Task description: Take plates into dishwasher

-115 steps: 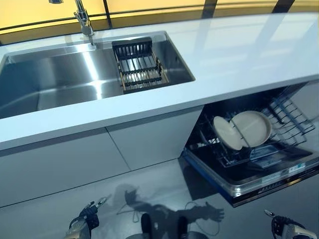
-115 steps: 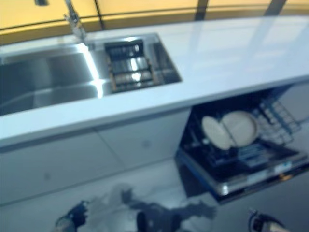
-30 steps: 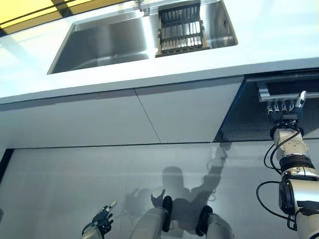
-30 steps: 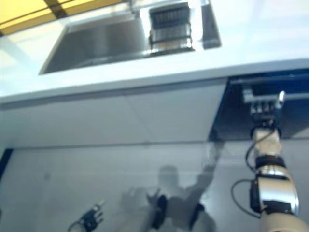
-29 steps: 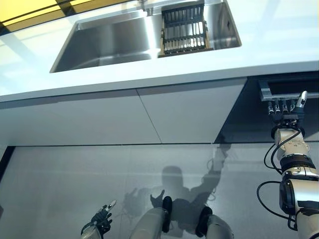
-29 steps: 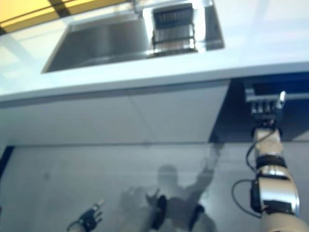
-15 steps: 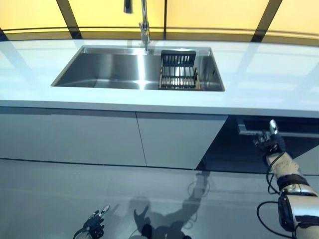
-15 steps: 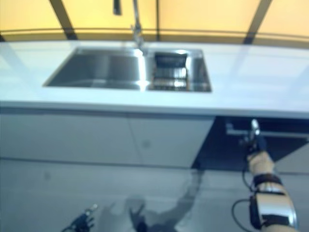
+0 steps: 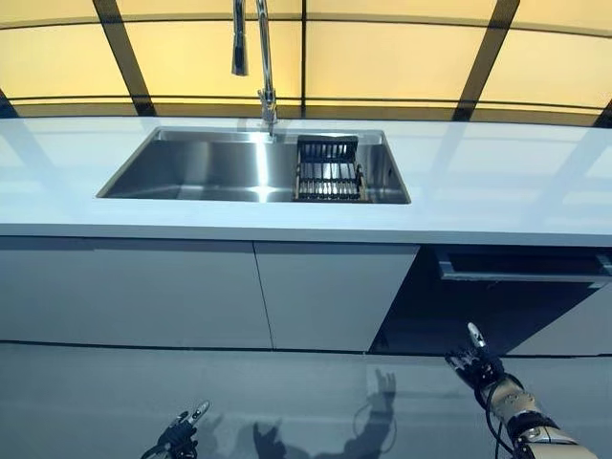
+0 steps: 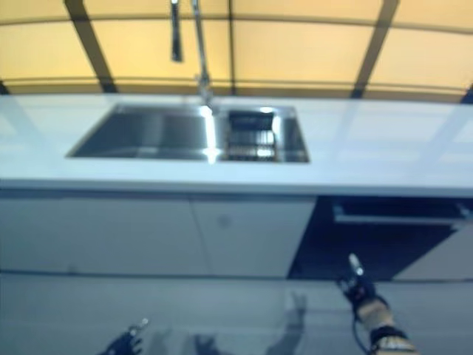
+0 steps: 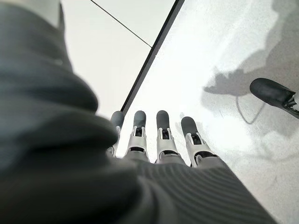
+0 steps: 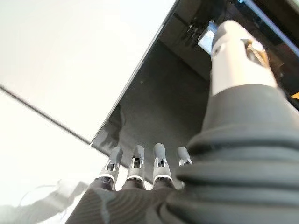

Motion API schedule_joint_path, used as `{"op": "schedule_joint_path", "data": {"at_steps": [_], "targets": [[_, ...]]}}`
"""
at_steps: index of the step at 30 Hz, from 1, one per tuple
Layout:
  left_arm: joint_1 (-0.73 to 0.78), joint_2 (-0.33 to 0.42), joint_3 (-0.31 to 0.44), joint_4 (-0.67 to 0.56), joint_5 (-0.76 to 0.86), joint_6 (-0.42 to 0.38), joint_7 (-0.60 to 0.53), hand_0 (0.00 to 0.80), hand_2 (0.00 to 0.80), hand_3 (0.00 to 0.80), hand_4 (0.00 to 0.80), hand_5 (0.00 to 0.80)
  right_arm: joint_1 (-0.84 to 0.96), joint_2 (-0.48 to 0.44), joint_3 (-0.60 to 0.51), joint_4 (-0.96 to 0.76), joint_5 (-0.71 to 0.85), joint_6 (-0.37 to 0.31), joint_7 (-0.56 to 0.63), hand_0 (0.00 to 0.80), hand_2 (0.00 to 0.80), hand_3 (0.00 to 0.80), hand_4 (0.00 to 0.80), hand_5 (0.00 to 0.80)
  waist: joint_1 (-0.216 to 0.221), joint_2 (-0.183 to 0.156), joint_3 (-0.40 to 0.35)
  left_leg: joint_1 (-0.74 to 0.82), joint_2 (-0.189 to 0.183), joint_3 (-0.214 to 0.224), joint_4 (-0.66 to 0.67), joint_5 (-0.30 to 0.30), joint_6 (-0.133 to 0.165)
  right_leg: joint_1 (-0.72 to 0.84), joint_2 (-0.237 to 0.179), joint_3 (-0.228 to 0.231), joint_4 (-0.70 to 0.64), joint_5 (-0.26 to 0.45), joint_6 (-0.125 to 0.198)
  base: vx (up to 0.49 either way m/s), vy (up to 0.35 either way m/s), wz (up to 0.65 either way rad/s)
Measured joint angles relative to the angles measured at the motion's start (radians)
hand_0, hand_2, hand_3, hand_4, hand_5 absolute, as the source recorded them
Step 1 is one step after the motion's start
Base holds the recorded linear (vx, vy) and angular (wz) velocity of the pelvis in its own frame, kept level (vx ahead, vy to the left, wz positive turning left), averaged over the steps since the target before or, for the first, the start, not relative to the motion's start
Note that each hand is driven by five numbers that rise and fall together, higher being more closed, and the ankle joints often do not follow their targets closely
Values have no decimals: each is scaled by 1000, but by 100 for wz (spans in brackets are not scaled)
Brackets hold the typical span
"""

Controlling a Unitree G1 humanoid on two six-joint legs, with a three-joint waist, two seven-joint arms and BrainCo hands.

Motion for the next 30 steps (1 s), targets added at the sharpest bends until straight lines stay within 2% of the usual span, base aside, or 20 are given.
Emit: {"op": "schedule_joint_path", "data": {"at_steps": [4, 9, 13, 18, 22, 26, 30], "targets": [[1, -1, -11, 16, 74, 1, 12, 0, 0, 0, 0, 0, 74, 43, 85, 18, -220, -10, -14, 0, 0, 0, 0, 0, 0, -14, -17, 2, -1, -7, 0, 0, 0, 7, 0, -2, 0, 0, 0, 35, 22, 6], [-6, -3, -91, 82, 292, 59, 24, 0, 0, 0, 0, 0, 156, 112, 188, 38, -440, -29, -30, 0, 0, 0, 0, 0, -13, -9, -20, 0, -5, -25, -4, 4, 5, 16, -5, -20, 0, -2, 1, 38, 21, 13], [-3, -19, -169, 136, 458, 153, 25, 0, 0, 0, 0, 0, 204, 184, 235, 57, -465, -12, -36, 0, 0, 0, 0, 0, -35, -1, -25, 2, -6, -27, -4, 2, 9, 18, -7, -23, 0, -4, -1, 57, 43, 3], [0, -62, -171, 149, 480, 247, 34, 0, 0, 0, 0, 0, 257, 235, 250, 96, -479, 22, -30, 0, 0, 0, 0, 0, -55, 16, -36, 14, -7, -25, -6, 2, 9, 29, -9, -21, 0, -7, -1, 47, 37, -1], [-5, -93, -184, 147, 494, 268, 43, 0, 0, 0, 0, 0, 286, 244, 257, 97, -506, 23, -44, 0, 0, 0, 0, 0, -57, 24, -47, 15, -6, -24, -6, 2, 10, 29, -8, -19, 0, -7, -2, 0, 0, 0], [-2, -99, -198, 147, 493, 285, 56, 0, 0, 0, 0, 0, 278, 241, 292, 97, -587, 33, -49, 0, 0, 0, 0, 0, -56, 19, -61, 15, -4, -24, -6, 1, 9, 29, -6, -19, 0, -7, -2, 0, 0, 0], [-2, -99, -206, 147, 492, 294, 64, 0, 0, 0, 0, 0, 271, 241, 312, 96, -605, 41, -57, 0, 0, 0, 0, 0, -55, 18, -63, 15, -4, -27, -6, 2, 9, 29, -6, -19, 0, -6, 0, 0, 0, 0]]}}
